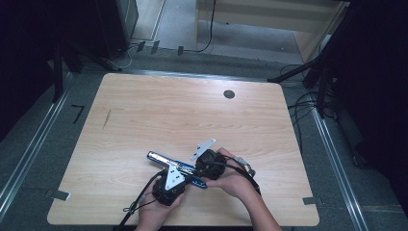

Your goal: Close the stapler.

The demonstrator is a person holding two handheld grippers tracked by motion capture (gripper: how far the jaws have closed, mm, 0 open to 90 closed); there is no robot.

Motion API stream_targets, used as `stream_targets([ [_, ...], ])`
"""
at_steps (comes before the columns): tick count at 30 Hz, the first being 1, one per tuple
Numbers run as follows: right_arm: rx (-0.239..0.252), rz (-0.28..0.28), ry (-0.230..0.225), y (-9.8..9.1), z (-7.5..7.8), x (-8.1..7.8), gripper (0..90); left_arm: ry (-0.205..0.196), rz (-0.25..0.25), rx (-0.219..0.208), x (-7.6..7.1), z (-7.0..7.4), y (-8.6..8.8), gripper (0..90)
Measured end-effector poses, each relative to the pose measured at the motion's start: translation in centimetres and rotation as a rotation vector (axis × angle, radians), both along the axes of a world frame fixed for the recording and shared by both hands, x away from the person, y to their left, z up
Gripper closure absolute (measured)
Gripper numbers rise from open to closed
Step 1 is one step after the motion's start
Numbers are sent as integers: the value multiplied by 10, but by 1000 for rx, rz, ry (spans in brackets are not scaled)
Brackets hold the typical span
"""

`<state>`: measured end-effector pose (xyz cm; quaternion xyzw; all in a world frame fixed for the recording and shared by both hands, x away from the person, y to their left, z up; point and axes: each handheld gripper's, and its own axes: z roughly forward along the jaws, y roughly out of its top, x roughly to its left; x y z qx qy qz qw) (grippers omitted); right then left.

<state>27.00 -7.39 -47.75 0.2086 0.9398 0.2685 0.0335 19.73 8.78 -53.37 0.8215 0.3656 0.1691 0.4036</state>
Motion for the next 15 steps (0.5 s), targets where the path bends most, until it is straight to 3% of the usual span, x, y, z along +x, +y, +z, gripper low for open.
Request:
stream_targets([
  [15, -10, 17, -3, -2, 1, -2, 799, -1, -3, 1, 0, 0, 0, 900],
])
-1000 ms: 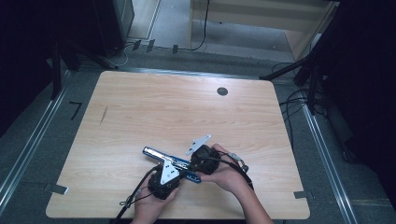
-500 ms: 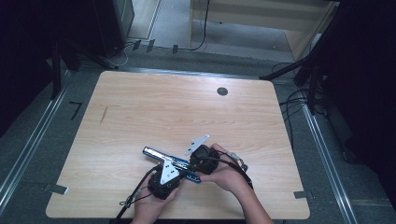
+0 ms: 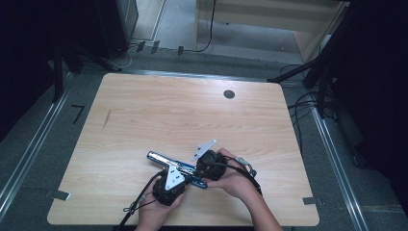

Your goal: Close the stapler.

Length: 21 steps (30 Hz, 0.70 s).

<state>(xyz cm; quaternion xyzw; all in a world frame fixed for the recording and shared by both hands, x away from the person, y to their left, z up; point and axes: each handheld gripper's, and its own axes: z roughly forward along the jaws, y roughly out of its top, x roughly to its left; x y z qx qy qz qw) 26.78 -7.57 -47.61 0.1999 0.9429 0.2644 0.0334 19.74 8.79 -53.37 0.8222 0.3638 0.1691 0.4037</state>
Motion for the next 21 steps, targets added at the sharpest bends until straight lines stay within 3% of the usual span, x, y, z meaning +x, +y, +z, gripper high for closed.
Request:
stream_targets([
  [21, -3, 42, -4, -2, -2, 2, 799, 3, 0, -4, 0, 0, 0, 900],
])
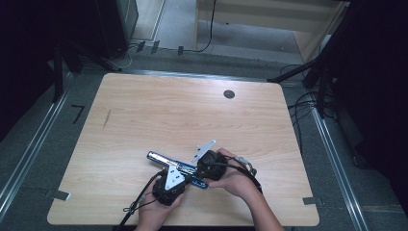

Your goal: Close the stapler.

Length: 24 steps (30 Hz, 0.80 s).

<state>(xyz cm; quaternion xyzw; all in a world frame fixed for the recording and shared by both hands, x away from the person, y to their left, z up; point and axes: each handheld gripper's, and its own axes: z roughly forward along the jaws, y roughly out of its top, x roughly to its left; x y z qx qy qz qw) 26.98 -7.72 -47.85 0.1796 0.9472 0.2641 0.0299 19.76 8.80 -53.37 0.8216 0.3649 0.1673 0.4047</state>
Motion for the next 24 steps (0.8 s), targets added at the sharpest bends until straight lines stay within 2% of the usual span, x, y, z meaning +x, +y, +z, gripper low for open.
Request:
stream_targets([
  [7, 2, 20, -4, -1, 0, 1, 798, 1, 0, -2, 0, 0, 0, 900],
  [15, -27, 74, -32, 3, 1, 0, 799, 2, 2, -4, 0, 0, 0, 900],
  [17, -36, 77, -29, 4, 1, 0, 798, 2, 1, -5, 0, 0, 0, 900],
  [21, -14, 70, -31, 4, 2, 1, 799, 2, 2, -5, 0, 0, 0, 900],
  [24, -21, 34, -41, 1, 5, 3, 799, 2, 1, -4, 0, 0, 0, 900],
])
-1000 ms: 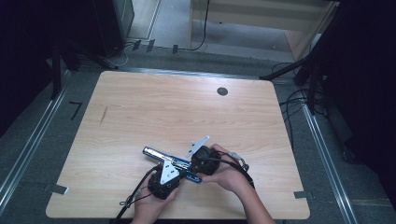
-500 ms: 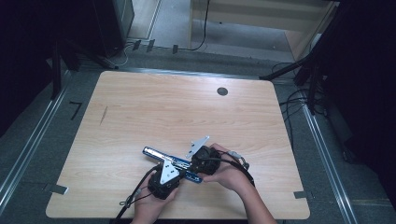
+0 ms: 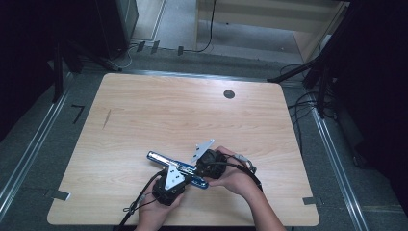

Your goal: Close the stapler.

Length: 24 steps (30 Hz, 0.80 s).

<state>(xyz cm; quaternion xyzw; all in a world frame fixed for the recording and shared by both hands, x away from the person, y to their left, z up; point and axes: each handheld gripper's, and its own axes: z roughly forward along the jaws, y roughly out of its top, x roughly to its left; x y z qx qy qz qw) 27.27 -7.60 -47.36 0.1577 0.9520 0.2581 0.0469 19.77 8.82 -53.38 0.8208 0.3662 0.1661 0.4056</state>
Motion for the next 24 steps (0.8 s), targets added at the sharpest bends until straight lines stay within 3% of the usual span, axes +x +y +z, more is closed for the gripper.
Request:
stream_targets([
  [5, 1, -14, 24, -1, 1, -1, 799, 0, 1, -1, 0, 0, 0, 900],
  [14, -32, -2, 22, 4, -2, -1, 799, 0, 2, -1, 0, 0, 0, 900],
  [24, -13, -13, 35, 2, -5, 0, 798, 0, 1, 1, 0, 0, 0, 900],
])
